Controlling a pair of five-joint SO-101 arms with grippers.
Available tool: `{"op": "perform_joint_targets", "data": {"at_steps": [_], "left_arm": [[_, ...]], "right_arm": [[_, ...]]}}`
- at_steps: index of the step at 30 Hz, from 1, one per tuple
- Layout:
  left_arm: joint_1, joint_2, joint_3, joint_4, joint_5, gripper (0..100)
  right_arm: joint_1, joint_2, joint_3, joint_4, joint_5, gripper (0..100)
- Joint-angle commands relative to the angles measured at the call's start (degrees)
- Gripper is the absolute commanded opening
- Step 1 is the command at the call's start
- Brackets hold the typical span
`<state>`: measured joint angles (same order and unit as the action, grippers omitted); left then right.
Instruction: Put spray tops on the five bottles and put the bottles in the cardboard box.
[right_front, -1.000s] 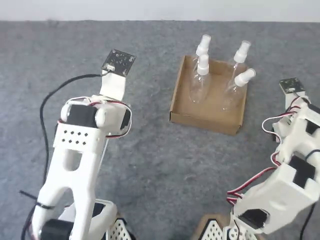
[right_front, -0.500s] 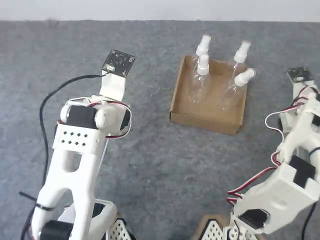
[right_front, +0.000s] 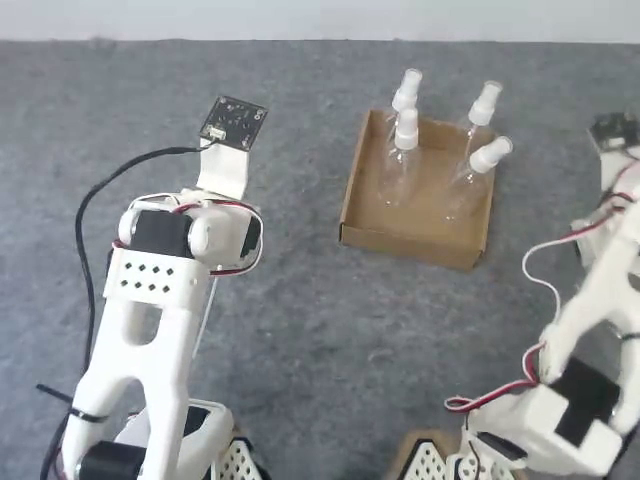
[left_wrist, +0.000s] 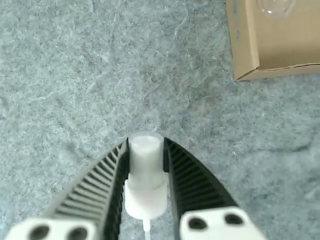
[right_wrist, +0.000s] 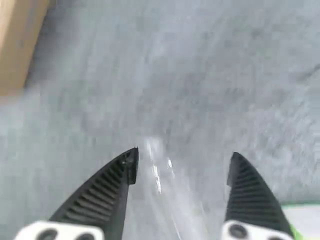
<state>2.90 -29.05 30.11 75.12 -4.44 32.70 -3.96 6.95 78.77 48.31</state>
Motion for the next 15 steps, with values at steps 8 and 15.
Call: {"op": "perform_joint_targets", "data": {"at_steps": [8,15], "left_arm": [[-0.2,-2.7,-1.5,0.4,0.7,1],[-0.2,-2.7,-1.5,0.5,0.7,1]], "right_arm": [[8.9,1.5,6.7,1.5,26.8,25.5],[7.9,8.3,10.6,-3.5,26.6,25.4]]}}
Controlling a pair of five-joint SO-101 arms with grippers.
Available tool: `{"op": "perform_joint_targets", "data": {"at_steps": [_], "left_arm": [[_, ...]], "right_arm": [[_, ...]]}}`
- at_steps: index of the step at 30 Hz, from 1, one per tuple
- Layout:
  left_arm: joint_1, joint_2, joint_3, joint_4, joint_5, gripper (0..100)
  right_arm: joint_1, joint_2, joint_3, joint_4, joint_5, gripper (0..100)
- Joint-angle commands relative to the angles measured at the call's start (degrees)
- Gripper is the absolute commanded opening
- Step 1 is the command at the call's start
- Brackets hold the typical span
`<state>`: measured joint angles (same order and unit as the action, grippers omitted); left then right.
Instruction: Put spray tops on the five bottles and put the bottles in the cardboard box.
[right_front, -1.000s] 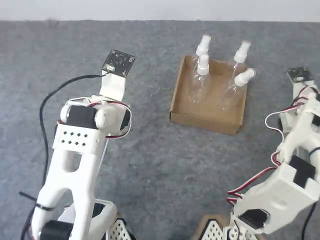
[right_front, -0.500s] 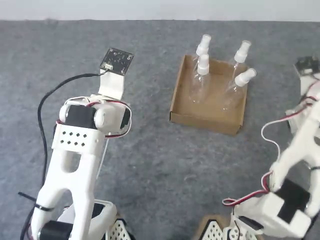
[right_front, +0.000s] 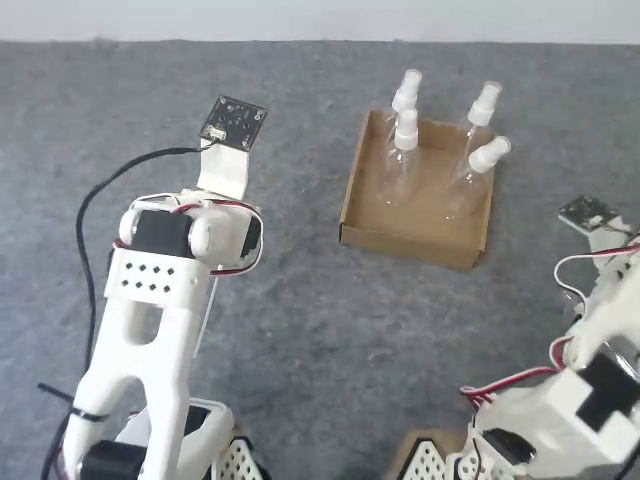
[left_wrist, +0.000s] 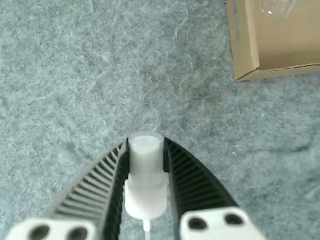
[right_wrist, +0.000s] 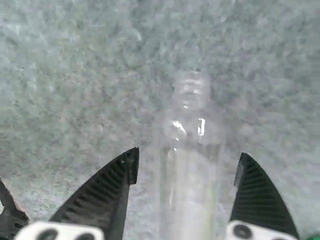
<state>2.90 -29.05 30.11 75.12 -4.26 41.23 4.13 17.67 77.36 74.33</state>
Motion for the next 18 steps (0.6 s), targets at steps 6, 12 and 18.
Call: {"op": "perform_joint_targets", "data": {"at_steps": [6,12,18], "left_arm": [[-0.2,-2.7,-1.5,0.5,0.4,1],[-0.2,-2.8,-2.0,0.5,0.8,1],[-0.2,-2.8,-6.4,0.6,1.0,1]], "right_arm": [[0.5,5.8,0.3,-6.3,0.5,17.1],[0.2,8.8,-0.9,-8.7,0.4,0.2],[-7.1,-1.5,-4.3,-8.5,-16.0,0.6]]}}
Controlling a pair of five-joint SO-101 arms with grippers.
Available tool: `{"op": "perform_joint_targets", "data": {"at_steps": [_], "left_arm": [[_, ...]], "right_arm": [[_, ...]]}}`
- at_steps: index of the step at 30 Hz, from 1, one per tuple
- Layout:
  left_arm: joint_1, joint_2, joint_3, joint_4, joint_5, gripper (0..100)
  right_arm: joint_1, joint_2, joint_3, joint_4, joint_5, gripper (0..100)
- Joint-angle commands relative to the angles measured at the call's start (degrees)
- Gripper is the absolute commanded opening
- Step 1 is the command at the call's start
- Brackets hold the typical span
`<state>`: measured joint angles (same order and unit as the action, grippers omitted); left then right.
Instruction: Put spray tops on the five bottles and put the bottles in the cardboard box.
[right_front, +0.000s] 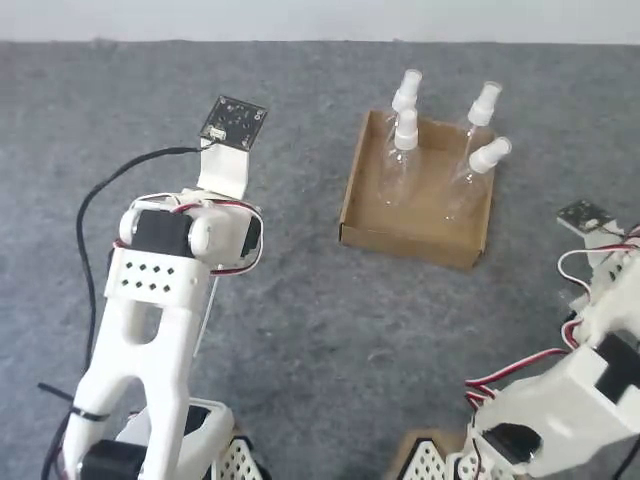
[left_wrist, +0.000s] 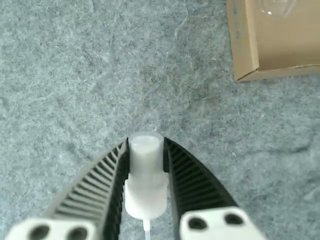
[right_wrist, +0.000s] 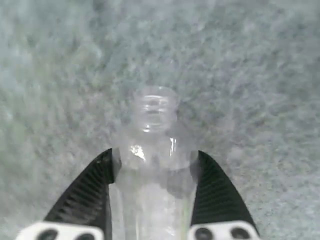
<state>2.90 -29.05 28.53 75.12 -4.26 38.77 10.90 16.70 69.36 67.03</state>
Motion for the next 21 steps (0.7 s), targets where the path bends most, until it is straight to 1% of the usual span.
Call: {"op": "perform_joint_targets", "data": {"at_steps": [1,5,8,10,12,16,18,21], "left_arm": [[-0.2,-2.8,-5.8,1.0,1.0,1],[-0.2,-2.8,-12.3,4.3,1.0,1],[-0.2,-2.9,-18.2,7.6,1.0,1],[-0.2,-2.9,-22.1,9.7,1.8,1],[-0.2,-3.0,-25.5,11.4,4.1,1],[0.0,-7.9,-27.4,12.0,6.2,1],[-0.1,-12.4,-27.2,11.0,6.2,1],[-0.1,-18.9,-27.1,8.2,6.8,1]], "right_arm": [[-6.8,-11.2,-3.3,-0.5,-11.6,0.6],[-16.4,-24.1,-3.2,-0.5,-25.4,0.6],[-24.4,-33.2,-3.1,0.3,-34.1,0.6],[-31.0,-38.0,-3.1,2.6,-37.9,0.6],[-38.8,-41.6,-3.1,5.2,-41.0,0.6],[-55.2,-45.0,-3.0,7.5,-49.1,0.6],[-62.3,-45.3,-2.5,6.6,-52.8,0.6],[-71.6,-45.8,2.2,0.4,-57.9,0.6]]}}
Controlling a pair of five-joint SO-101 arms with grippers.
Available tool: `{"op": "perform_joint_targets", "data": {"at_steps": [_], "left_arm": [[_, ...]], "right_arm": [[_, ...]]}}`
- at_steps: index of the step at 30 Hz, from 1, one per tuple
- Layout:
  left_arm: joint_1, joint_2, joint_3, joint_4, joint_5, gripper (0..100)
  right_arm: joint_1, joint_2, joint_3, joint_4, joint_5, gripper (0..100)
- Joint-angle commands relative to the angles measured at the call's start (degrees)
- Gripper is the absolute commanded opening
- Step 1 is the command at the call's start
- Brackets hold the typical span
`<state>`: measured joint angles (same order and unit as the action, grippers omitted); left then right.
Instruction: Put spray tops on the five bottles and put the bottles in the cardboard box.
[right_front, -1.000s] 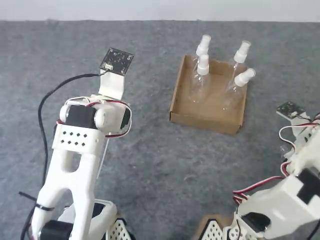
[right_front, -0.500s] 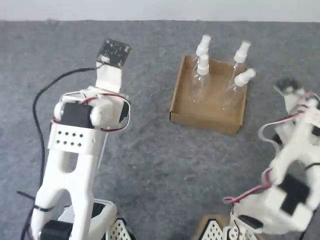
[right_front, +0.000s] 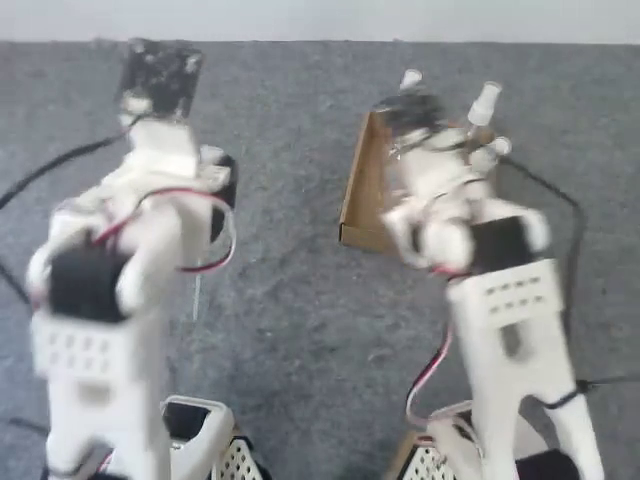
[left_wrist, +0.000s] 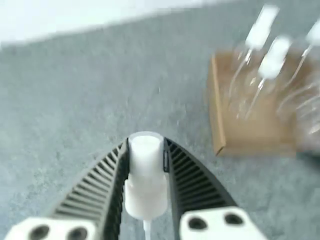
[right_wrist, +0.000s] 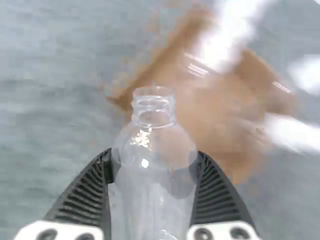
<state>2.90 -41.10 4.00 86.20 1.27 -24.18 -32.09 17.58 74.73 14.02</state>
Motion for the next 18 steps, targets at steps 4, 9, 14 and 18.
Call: {"op": "perform_joint_targets", "data": {"at_steps": [4,9,14,18], "left_arm": [[-0.1,-11.5,-2.8,-7.3,3.9,1],[-0.2,-10.9,-2.2,-14.1,8.8,1],[-0.2,-10.5,2.1,-21.8,15.4,1],[-1.1,-10.5,8.7,-29.0,15.5,1]], "right_arm": [[-17.4,-2.9,11.3,-16.9,-8.1,0.6],[-22.7,-2.9,20.7,-28.5,-8.3,0.6],[-25.3,-2.9,24.0,-32.2,-7.9,0.6],[-25.9,-4.7,26.7,-35.6,-8.4,0.6]]}}
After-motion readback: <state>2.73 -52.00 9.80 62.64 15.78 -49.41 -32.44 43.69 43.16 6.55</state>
